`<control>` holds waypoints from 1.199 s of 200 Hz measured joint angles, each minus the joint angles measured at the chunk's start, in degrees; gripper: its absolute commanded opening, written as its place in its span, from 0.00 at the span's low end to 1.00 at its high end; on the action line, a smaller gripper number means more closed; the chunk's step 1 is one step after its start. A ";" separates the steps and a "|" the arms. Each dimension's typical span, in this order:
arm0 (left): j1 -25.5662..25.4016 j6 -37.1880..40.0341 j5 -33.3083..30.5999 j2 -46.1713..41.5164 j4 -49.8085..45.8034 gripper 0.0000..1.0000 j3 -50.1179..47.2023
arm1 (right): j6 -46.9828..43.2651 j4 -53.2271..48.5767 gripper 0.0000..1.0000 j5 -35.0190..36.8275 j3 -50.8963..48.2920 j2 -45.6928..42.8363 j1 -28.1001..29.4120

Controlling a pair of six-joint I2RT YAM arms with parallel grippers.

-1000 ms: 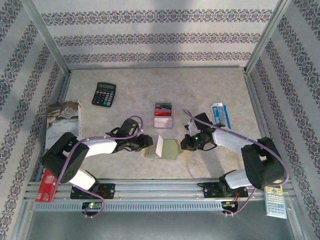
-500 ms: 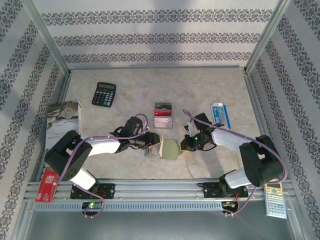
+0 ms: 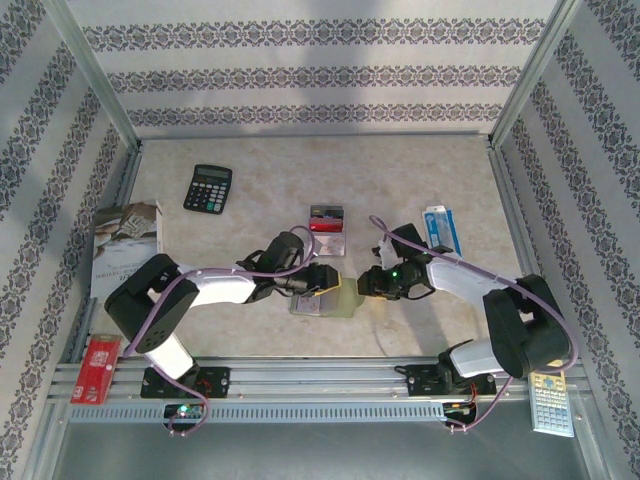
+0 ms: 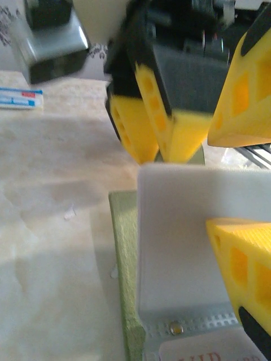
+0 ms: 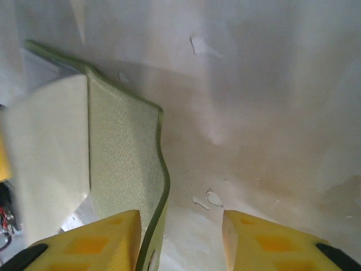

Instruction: Take the credit cards out of the card holder

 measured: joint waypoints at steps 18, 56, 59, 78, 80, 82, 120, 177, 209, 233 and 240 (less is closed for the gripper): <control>-0.48 -0.02 0.02 1.42 -0.02 0.39 0.42 | -0.02 -0.31 0.53 0.42 0.00 -2.56 -1.42; -1.07 -0.02 0.07 3.87 0.17 0.39 2.54 | 0.37 -1.62 0.41 -0.20 0.00 -9.40 -2.75; -1.09 -0.04 0.04 4.07 0.24 0.39 2.67 | 0.68 -1.57 0.39 -0.39 0.00 -9.92 -2.75; -1.29 -0.04 0.04 5.11 0.61 0.39 3.15 | 2.51 -1.07 0.23 -2.64 -0.04 -12.85 -2.73; -1.29 -0.04 0.04 5.18 0.68 0.39 3.15 | 3.19 -0.87 0.21 -3.04 -0.13 -13.09 -2.73; -1.29 -0.04 0.04 5.27 0.68 0.39 3.17 | 3.13 -0.81 0.19 -3.39 -0.13 -13.27 -2.73; -1.29 0.04 0.00 6.21 0.59 0.39 3.82 | 9.05 4.11 0.00 -7.54 -1.64 -13.64 0.11; -1.31 0.46 -0.85 6.21 0.07 0.30 3.87 | 14.84 9.94 0.00 -7.69 -4.61 -11.89 6.67; -1.33 0.50 -1.55 6.29 -0.07 0.27 3.87 | 16.90 11.96 0.00 -7.02 -7.87 -11.85 7.37; -1.33 0.68 -1.75 6.32 -0.24 0.26 3.89 | 18.08 13.64 0.00 -6.73 -8.72 -10.60 8.44; -1.33 0.68 -1.75 6.40 -0.24 0.26 3.89 | 18.40 14.23 0.00 -6.62 -8.79 -10.08 8.79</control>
